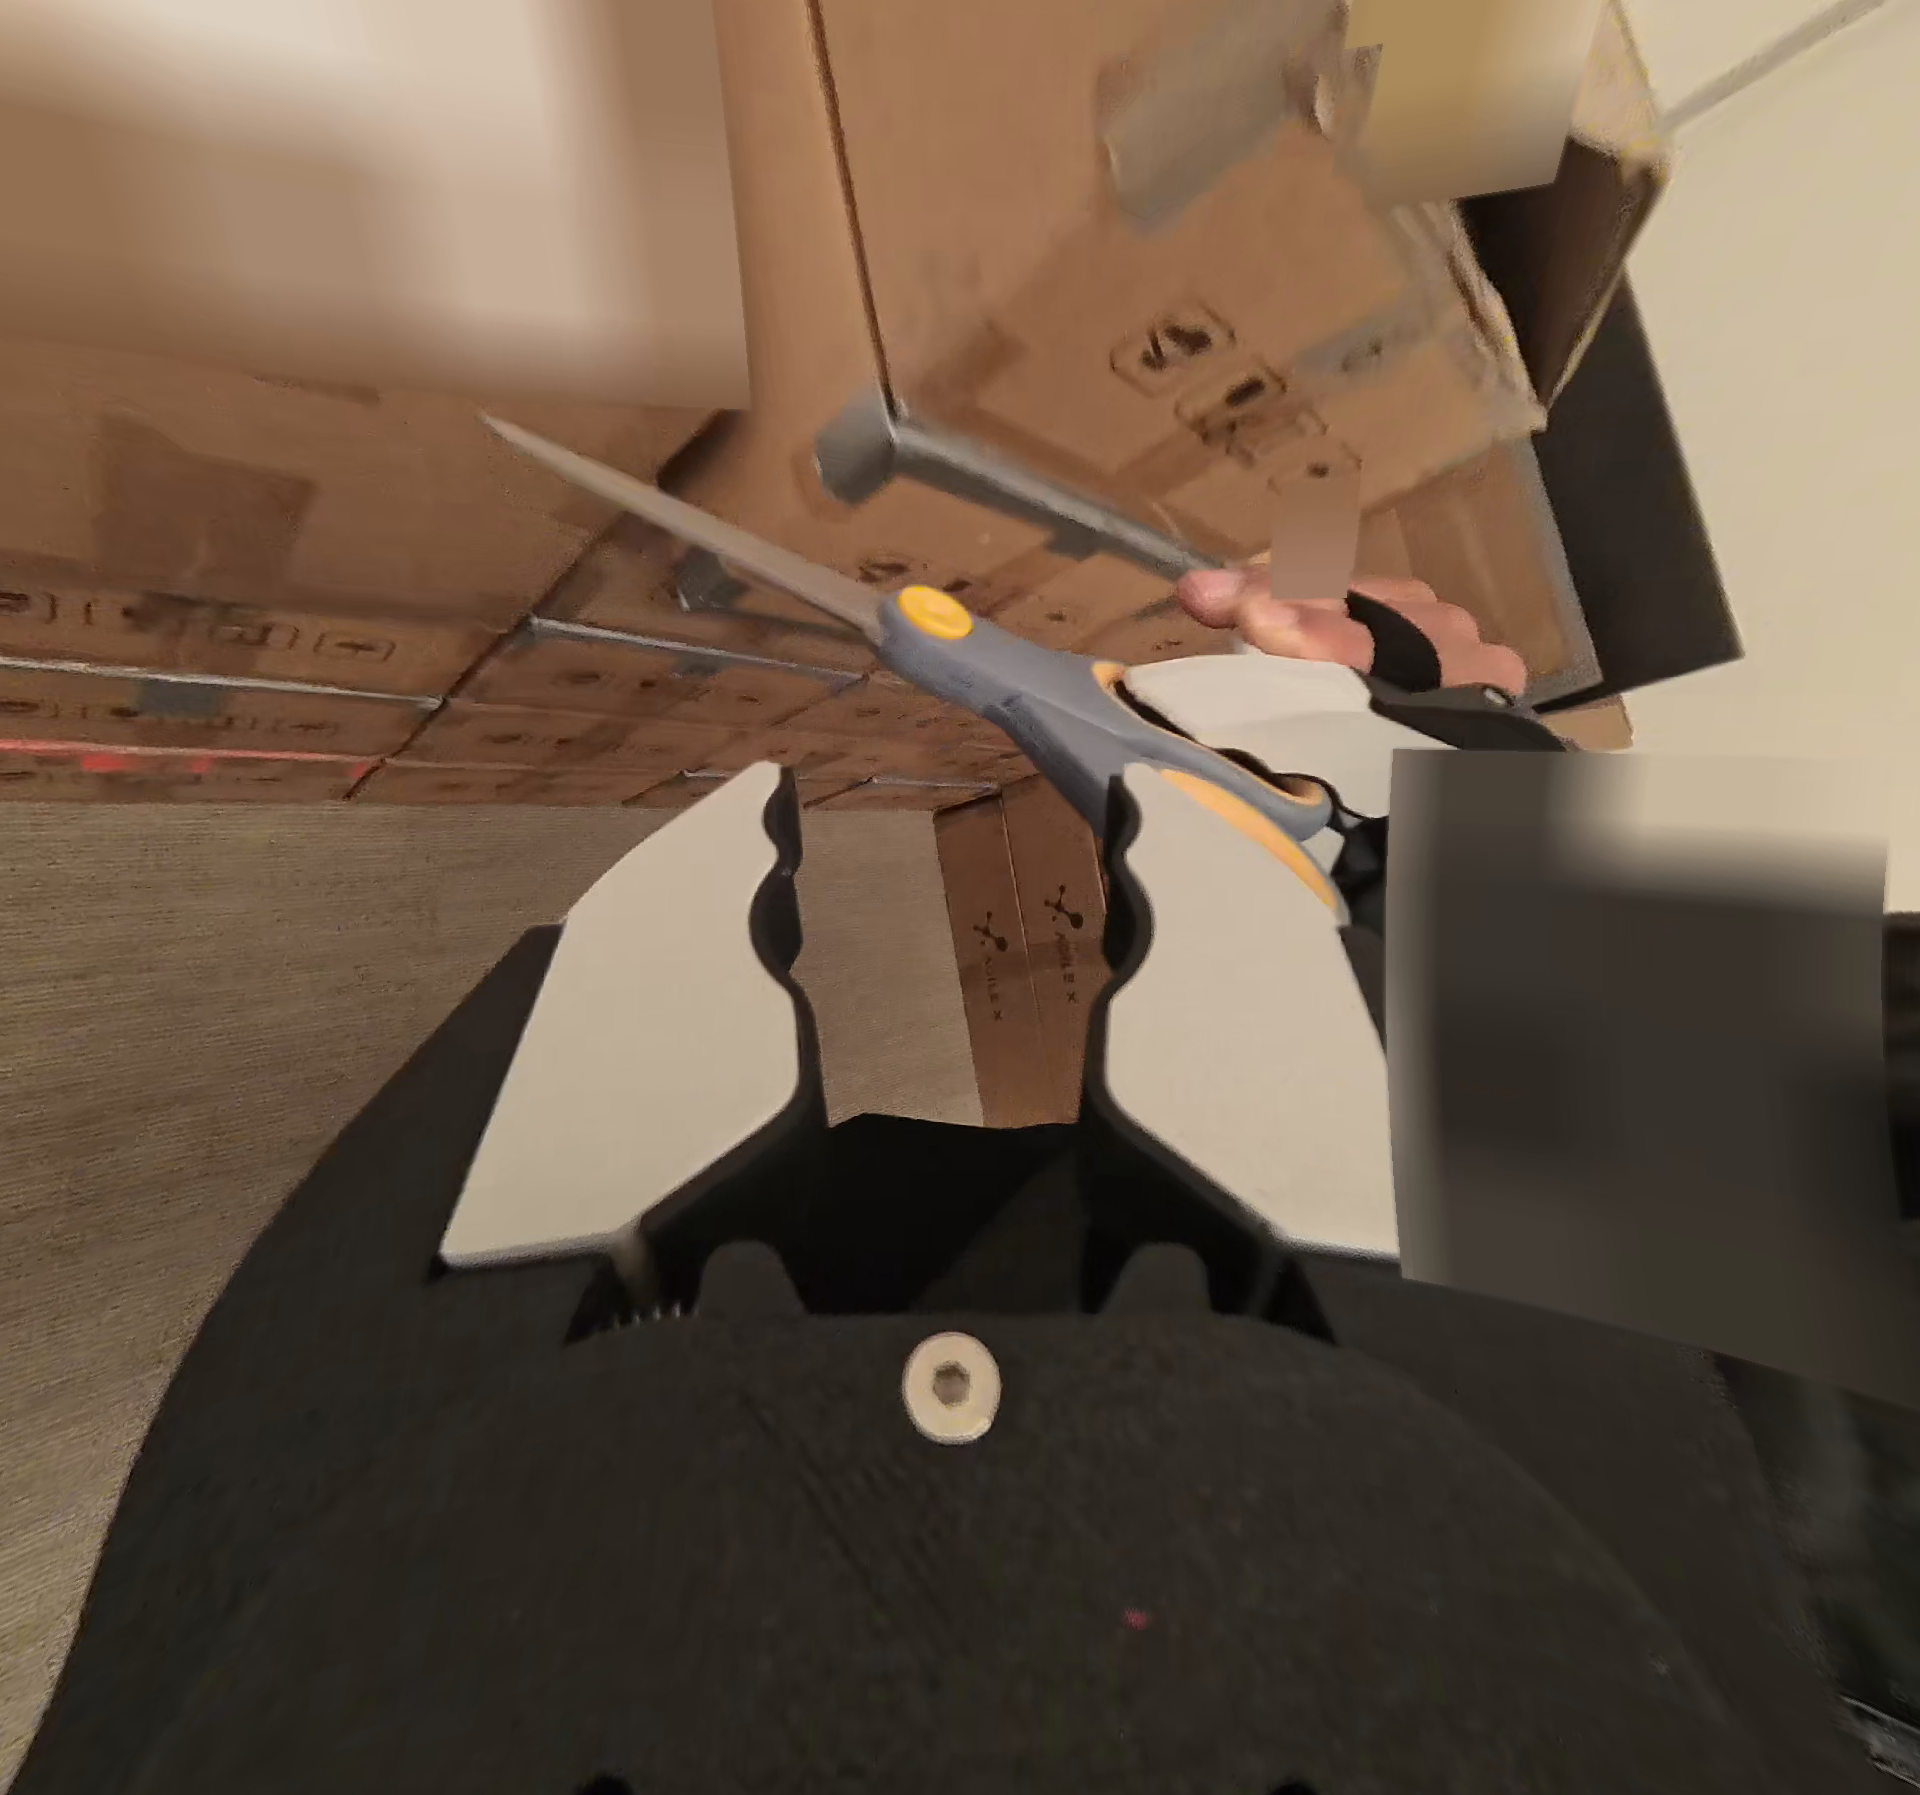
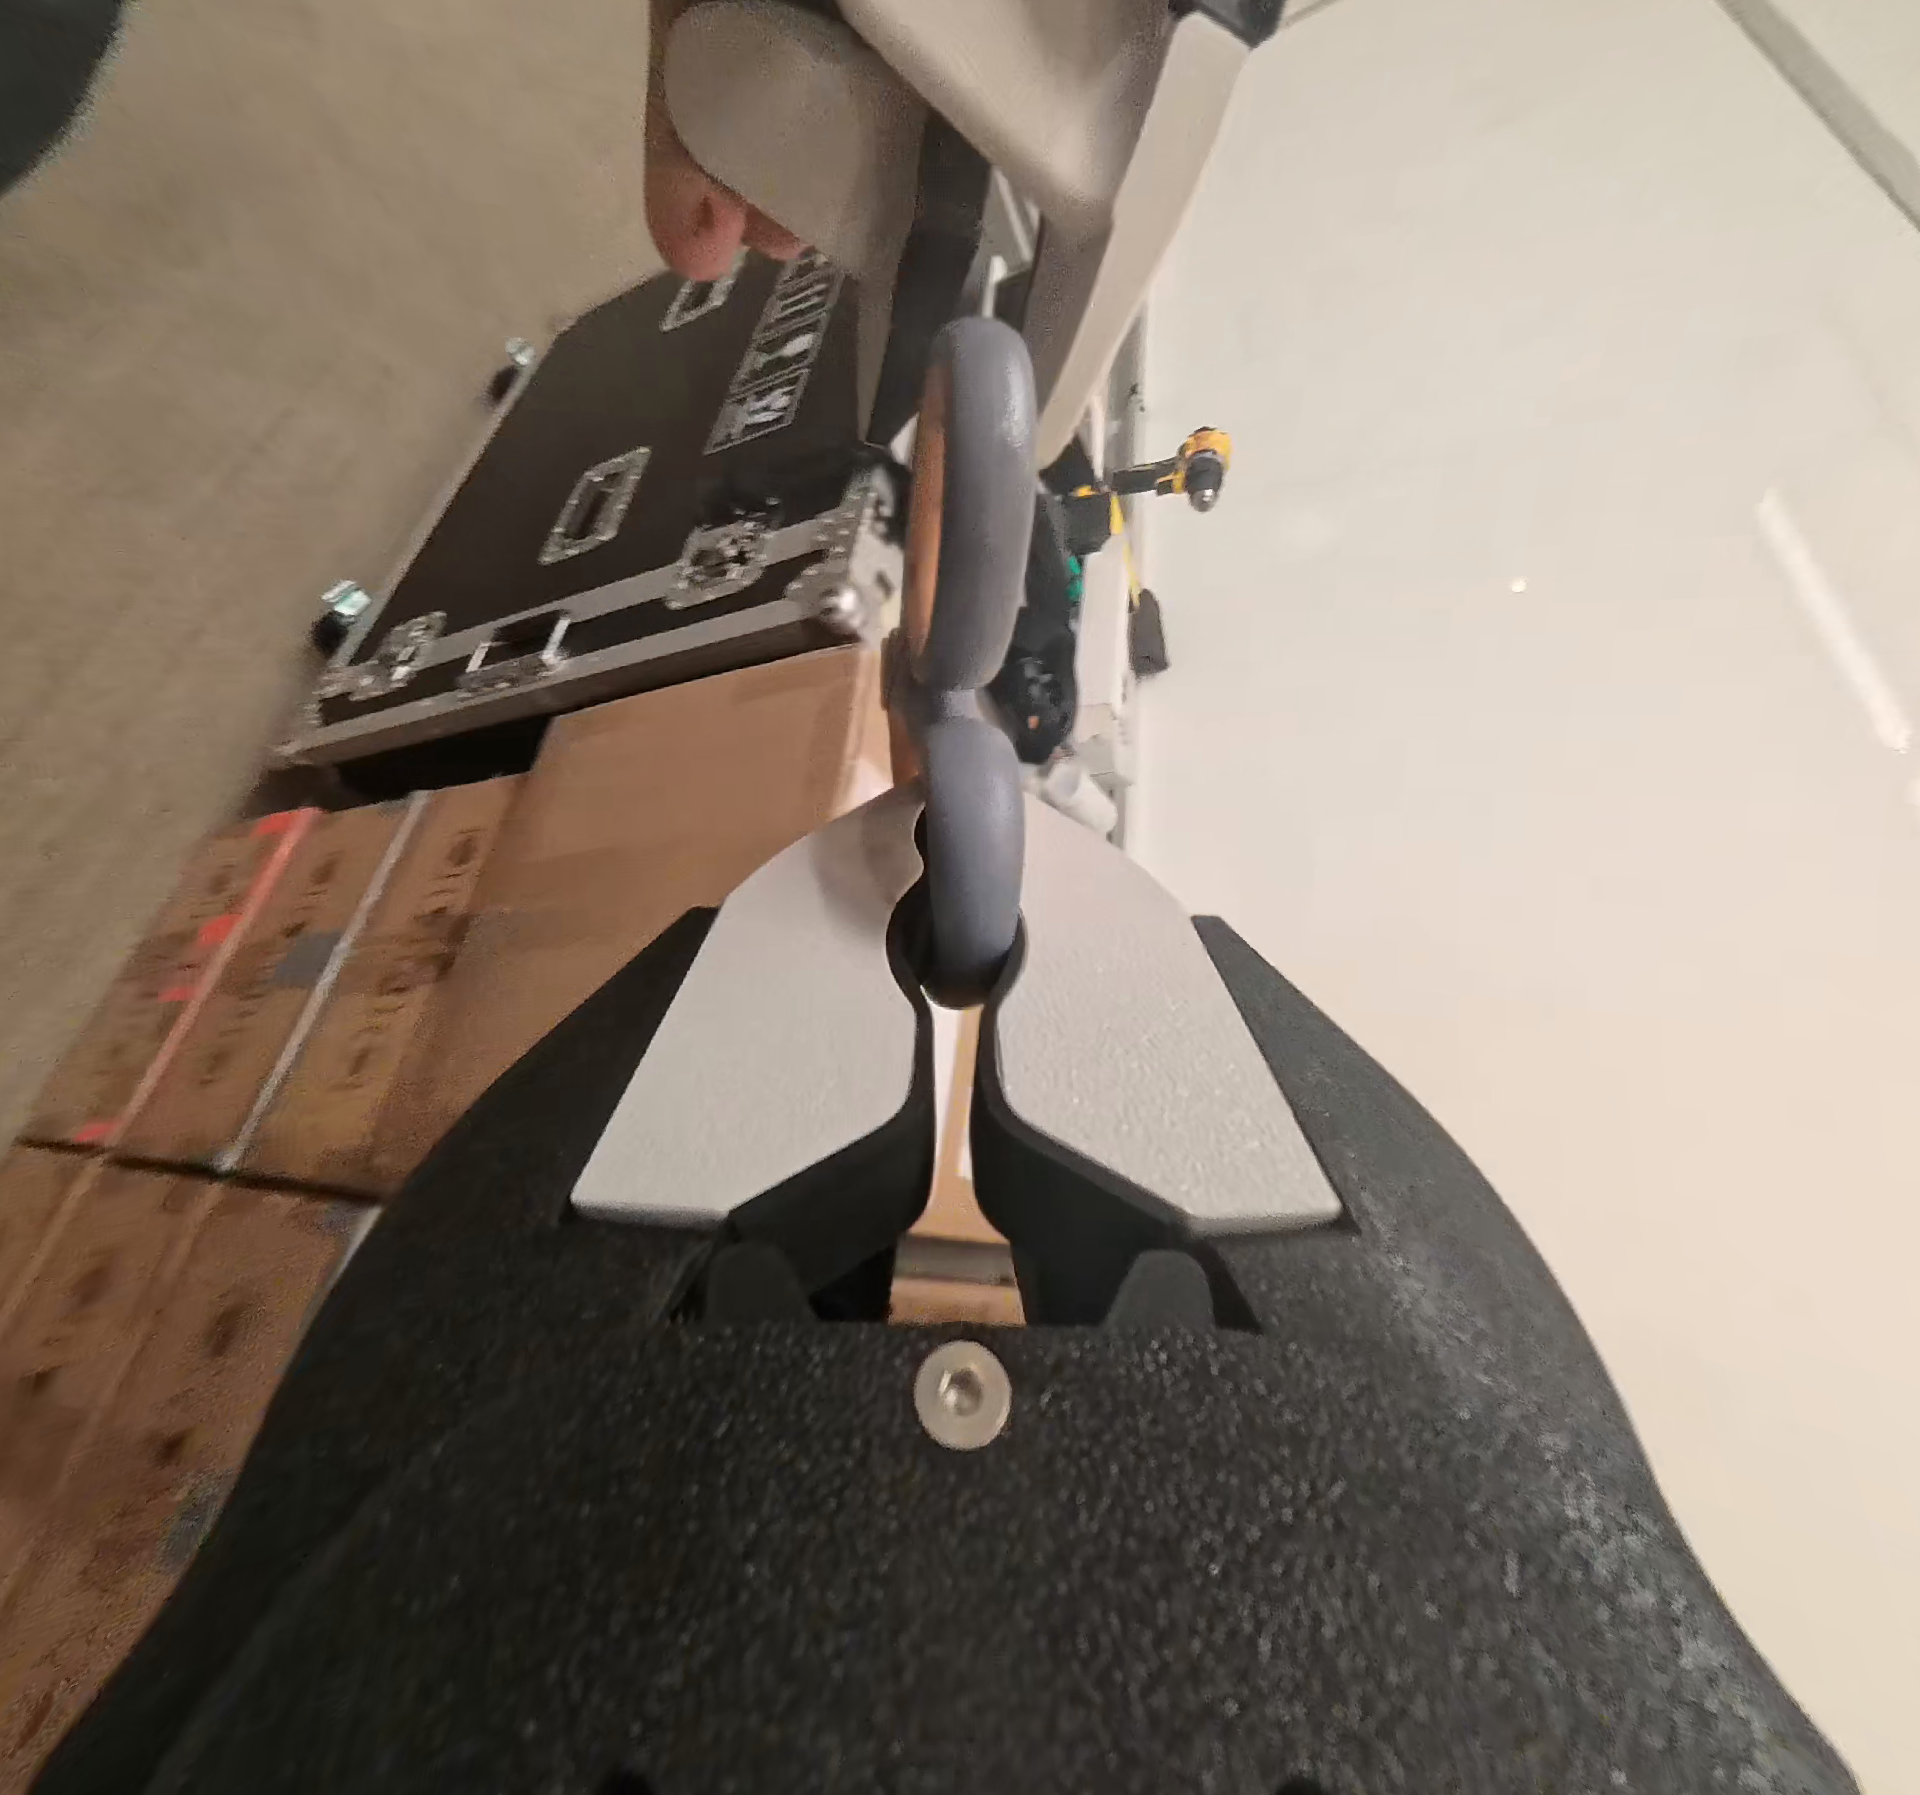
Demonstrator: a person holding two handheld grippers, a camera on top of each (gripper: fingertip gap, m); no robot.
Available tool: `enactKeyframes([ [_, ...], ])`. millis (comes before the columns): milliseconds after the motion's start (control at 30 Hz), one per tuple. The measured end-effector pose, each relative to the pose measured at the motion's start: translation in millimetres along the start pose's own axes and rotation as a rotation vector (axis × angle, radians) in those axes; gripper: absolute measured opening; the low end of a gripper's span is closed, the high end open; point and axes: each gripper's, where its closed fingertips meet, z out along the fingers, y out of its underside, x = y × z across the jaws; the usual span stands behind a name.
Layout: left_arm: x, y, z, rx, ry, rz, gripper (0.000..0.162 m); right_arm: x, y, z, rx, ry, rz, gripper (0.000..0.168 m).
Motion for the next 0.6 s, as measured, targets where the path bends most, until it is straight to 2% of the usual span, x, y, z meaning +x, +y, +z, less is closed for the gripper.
enactKeyframes([
  [133, -22, -63, 12, -0.019, 0.145, -0.171, 0.051, 45, 8, 55, 0.036, 0.096, -0.019, 0.0],
  [233, -51, -109, 17, 0.001, 0.19, -0.236, 0.039, 64, 6, 100, 0.055, 0.139, -0.064, 0.0],
  [333, -85, -148, 13, 0.011, 0.217, -0.256, 0.024, 77, 8, 143, 0.063, 0.179, -0.111, 0.0],
  [600, -173, -242, -12, 0.031, 0.19, -0.137, 0.021, 99, 16, 268, 0.027, 0.183, -0.083, 0.0],
])
